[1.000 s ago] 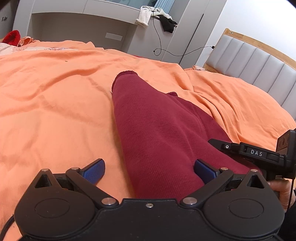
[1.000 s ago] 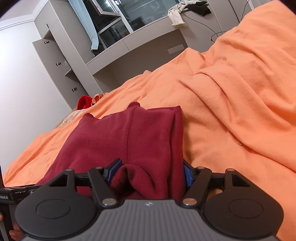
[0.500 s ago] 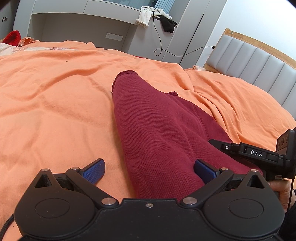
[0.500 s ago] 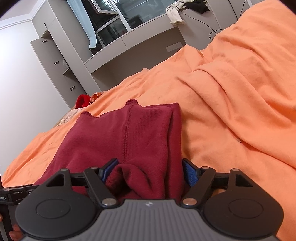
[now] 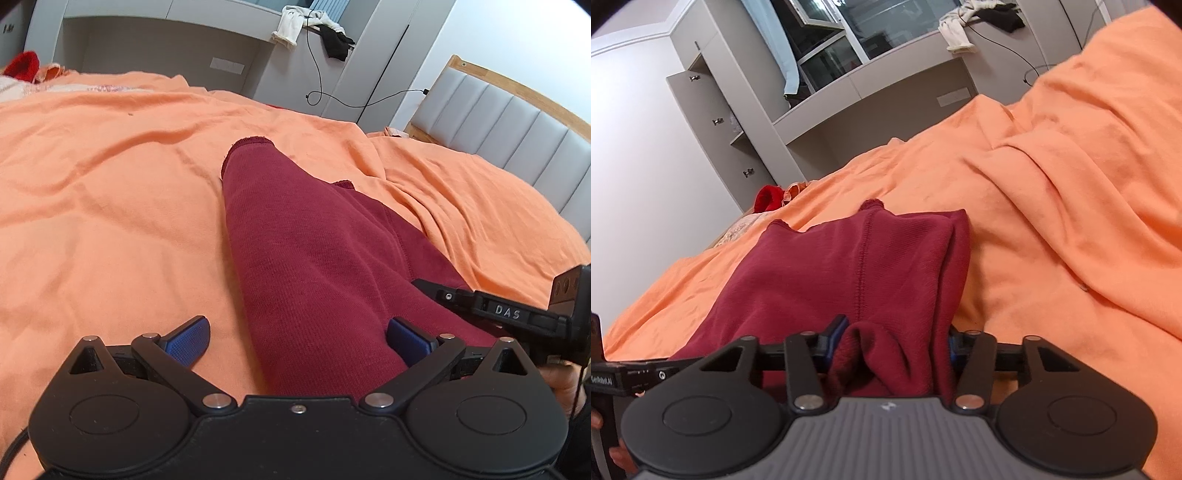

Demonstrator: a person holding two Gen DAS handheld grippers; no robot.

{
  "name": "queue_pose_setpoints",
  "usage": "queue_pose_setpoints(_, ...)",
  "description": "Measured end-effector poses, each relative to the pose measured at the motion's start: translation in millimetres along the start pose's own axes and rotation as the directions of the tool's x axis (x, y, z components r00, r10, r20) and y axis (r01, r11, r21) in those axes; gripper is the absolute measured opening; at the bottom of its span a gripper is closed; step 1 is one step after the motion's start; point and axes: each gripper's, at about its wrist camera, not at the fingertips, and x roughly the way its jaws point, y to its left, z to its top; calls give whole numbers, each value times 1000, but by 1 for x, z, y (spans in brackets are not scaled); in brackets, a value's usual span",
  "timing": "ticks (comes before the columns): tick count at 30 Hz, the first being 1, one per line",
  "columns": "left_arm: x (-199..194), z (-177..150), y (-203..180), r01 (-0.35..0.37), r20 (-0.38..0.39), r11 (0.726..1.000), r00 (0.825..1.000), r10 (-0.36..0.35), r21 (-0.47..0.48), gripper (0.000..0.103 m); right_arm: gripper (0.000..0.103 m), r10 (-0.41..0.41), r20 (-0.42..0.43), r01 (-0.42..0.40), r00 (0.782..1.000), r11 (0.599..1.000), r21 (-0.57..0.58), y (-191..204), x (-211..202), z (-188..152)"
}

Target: Fold small clothes

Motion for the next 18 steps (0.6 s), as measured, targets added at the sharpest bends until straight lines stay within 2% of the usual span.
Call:
queue_pose_setpoints(2, 1, 1, 0, 28, -8, 999, 1000, -29, -15, 90, 47, -2, 5, 2, 1000, 1000, -5, 2, -2, 0)
queue_pose_setpoints(4, 1, 1, -1, 63, -13, 998, 998, -63, -25, 74, 44, -5, 12, 6, 1000, 1000, -10, 3, -4, -1)
queue_pose_setpoints(5, 0, 2, -2, 64, -15, 998, 998, -64, -25, 73, 44, -9, 14, 9, 1000, 1000, -13, 4, -4, -1)
queue_pose_setpoints(8, -1, 3, -10, 34, -12, 999, 999, -33, 18, 57, 42, -38, 18, 39, 999, 998, -42, 10, -7, 0)
queue_pose_setpoints(10, -5, 2, -15, 18, 14, 999, 1000, -19, 42, 45, 36, -64, 33, 67, 997, 994, -83, 18, -10, 0)
queue_pose_setpoints(13, -11, 3, -25, -20, 51, 995, 999, 15, 100, 35, 29, -95, 78, 106, 992, 984, -144, 34, -17, 0)
queue_pose_setpoints(16, -20, 7, -35, -82, 100, 985, 993, 67, 155, 31, 27, -106, 133, 132, 985, 970, -205, 52, -23, 2)
queue_pose_setpoints(18, -30, 11, -41, -134, 156, 968, 983, 101, 215, 31, 26, -99, 167, 137, 981, 963, -232, 63, -25, 3)
